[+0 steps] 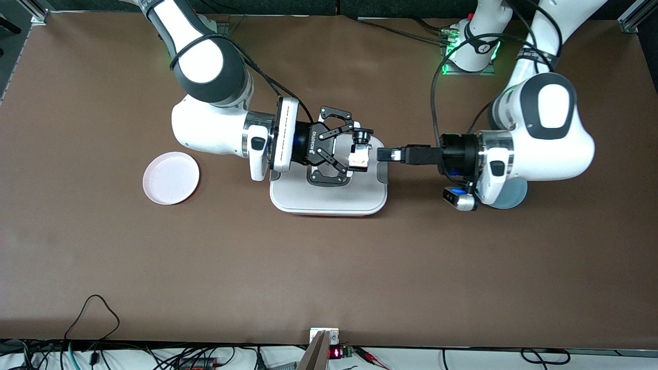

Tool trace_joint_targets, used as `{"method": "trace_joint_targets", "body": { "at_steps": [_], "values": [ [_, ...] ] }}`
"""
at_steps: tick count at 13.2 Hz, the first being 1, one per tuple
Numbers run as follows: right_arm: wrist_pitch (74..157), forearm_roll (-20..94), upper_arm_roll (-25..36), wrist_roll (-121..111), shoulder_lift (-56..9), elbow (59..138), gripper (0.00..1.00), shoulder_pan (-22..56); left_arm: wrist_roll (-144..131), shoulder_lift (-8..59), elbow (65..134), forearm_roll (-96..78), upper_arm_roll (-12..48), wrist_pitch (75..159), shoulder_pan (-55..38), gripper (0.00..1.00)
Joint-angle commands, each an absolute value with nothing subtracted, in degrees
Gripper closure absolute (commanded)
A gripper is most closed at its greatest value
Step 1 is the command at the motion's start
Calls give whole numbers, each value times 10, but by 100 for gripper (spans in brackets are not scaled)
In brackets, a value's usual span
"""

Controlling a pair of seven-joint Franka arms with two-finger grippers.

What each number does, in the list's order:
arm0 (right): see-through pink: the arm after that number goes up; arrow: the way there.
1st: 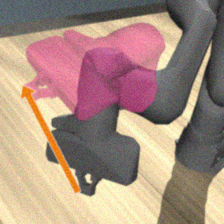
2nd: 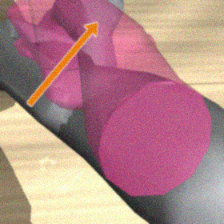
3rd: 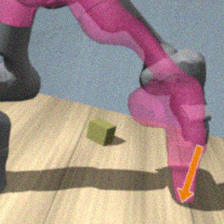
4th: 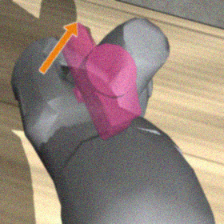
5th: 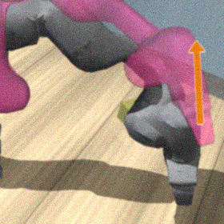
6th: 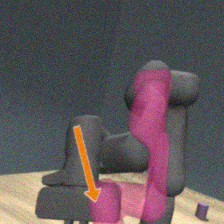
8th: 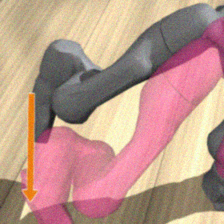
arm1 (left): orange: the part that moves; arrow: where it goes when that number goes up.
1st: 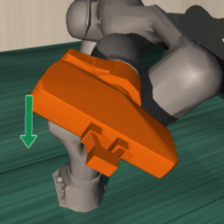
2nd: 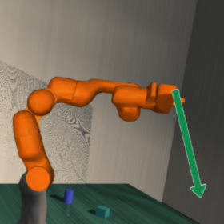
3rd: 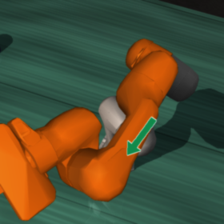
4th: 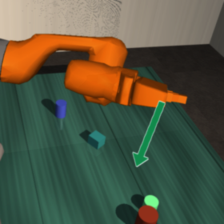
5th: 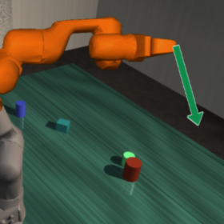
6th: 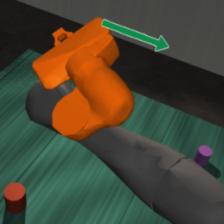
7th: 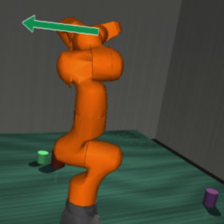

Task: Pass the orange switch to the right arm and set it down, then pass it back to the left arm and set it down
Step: 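Close the left gripper on the switch held by the right gripper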

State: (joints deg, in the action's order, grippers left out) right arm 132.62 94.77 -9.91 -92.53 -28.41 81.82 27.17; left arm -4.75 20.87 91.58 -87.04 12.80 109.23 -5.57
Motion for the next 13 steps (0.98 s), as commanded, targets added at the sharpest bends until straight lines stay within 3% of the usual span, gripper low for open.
{"method": "trace_joint_targets", "body": {
  "at_steps": [1, 3, 6, 8, 13],
  "values": [
    [1338, 954, -103, -922, -294, 802, 69, 275, -42, 228, 894, -897, 127, 1114, -71, 0],
    [1338, 954, -103, -922, -294, 802, 69, 275, -42, 228, 893, -897, 127, 1129, -76, 1],
    [1339, 955, -103, -922, -294, 802, 69, 275, -44, 228, 894, -897, 127, 1137, -83, 11],
    [1339, 956, -103, -922, -294, 802, 69, 276, -44, 227, 894, -897, 127, 1147, -87, 31],
    [1342, 955, -103, -922, -294, 803, 69, 277, -44, 223, 898, -895, 127, 1145, -88, 62]
  ]
}}
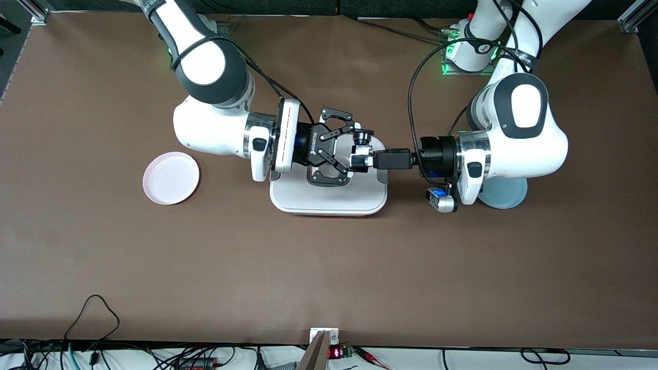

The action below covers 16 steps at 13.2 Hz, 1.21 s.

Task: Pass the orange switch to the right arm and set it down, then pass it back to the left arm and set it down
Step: 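Close the left gripper on the switch held by the right gripper, then carry the switch toward the blue plate while the right gripper withdraws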

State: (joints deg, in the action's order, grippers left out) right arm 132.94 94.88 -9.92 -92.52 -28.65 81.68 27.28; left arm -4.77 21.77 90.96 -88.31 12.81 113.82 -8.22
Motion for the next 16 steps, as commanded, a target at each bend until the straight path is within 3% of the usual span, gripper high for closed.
{"method": "trace_joint_targets", "body": {
  "at_steps": [1, 4, 7, 8, 9, 16],
  "values": [
    [1342, 956, -103, -921, -294, 803, 68, 277, -44, 222, 898, -894, 127, 1144, -88, 71],
    [1342, 958, -103, -921, -294, 803, 67, 279, -44, 221, 901, -893, 127, 1143, -88, 95],
    [1342, 959, -103, -921, -294, 803, 65, 279, -43, 221, 902, -893, 127, 1143, -87, 98],
    [1341, 961, -103, -915, -294, 804, 47, 279, -43, 221, 902, -893, 127, 1142, -87, 98],
    [1341, 960, -103, -902, -293, 806, 0, 279, -43, 222, 902, -892, 127, 1142, -87, 98],
    [1341, 958, -103, -887, -291, 806, 0, 276, -39, 222, 904, -886, 127, 1132, -81, 97]
  ]
}}
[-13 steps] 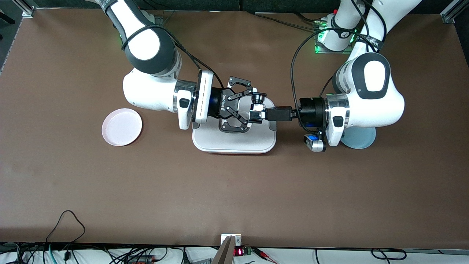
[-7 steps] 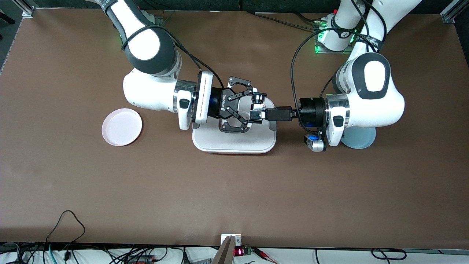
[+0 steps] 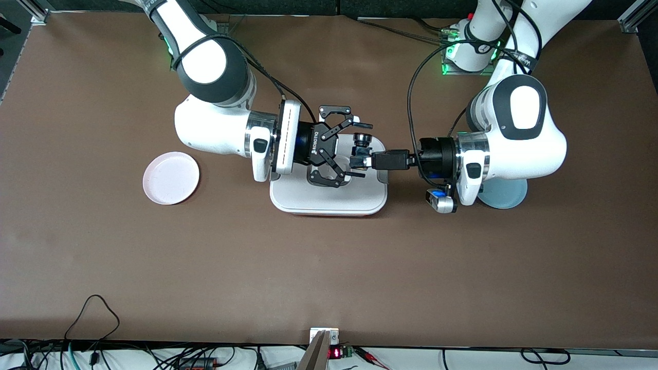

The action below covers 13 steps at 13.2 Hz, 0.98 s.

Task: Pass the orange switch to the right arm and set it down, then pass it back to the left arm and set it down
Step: 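Carry the switch toward the blue plate while the right gripper withdraws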

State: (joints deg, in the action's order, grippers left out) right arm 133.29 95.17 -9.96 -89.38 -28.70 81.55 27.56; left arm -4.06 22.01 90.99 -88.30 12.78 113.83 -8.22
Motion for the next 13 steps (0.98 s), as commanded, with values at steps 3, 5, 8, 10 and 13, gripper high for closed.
{"method": "trace_joint_targets", "body": {
  "at_steps": [3, 5, 8, 10, 13],
  "values": [
    [1341, 949, -102, -887, -287, 816, 0, 266, -19, 226, 901, -813, 121, 1072, -61, 97],
    [1337, 948, -102, -890, -275, 833, 0, 244, 18, 229, 902, -781, 121, 1012, -34, 97],
    [1332, 916, -102, -893, -237, 888, 0, 203, 98, 240, 901, -670, 120, 918, 11, 97],
    [1309, 867, -102, -890, -220, 923, 0, 163, 174, 241, 901, -580, 120, 866, 39, 97],
    [1284, 828, -99, -880, -204, 973, 0, 111, 308, 244, 901, -409, 120, 814, 68, 97]
  ]
}}
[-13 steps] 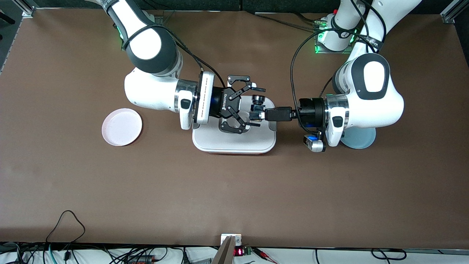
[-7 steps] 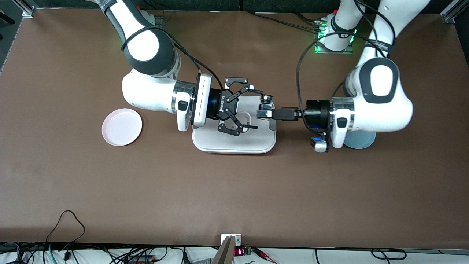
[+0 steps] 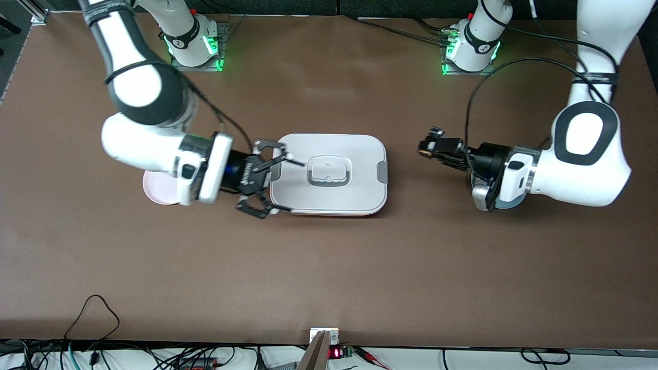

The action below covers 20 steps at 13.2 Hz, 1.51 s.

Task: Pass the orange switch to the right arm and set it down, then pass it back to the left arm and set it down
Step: 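Carry the switch toward the blue plate while the right gripper withdraws, then lower the orange switch onto the blue plate with the left gripper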

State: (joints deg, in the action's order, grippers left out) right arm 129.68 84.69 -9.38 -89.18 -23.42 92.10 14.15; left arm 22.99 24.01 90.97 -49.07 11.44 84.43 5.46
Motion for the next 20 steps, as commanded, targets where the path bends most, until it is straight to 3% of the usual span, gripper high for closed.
{"method": "trace_joint_targets", "body": {
  "at_steps": [1, 6, 9, 12, 17, 20],
  "values": [
    [1284, 822, -93, -852, -199, 983, 0, 103, 352, 244, 902, -356, 120, 808, 73, 97],
    [1281, 608, -78, -516, -179, 982, 0, 68, 520, 243, 904, -132, 121, 806, 72, 95],
    [1224, 450, -78, -328, -164, 974, 0, 57, 642, 244, 918, -35, 121, 813, 73, 99],
    [1171, 354, -78, -146, -158, 964, 0, 57, 745, 240, 960, 15, 120, 901, 87, 98],
    [959, 118, -77, 80, -146, 894, 0, 61, 855, 249, 1062, 33, 120, 1086, 148, 98],
    [849, -30, -81, 100, -142, 832, 0, 90, 855, 264, 1102, 33, 120, 1169, 153, 96]
  ]
}}
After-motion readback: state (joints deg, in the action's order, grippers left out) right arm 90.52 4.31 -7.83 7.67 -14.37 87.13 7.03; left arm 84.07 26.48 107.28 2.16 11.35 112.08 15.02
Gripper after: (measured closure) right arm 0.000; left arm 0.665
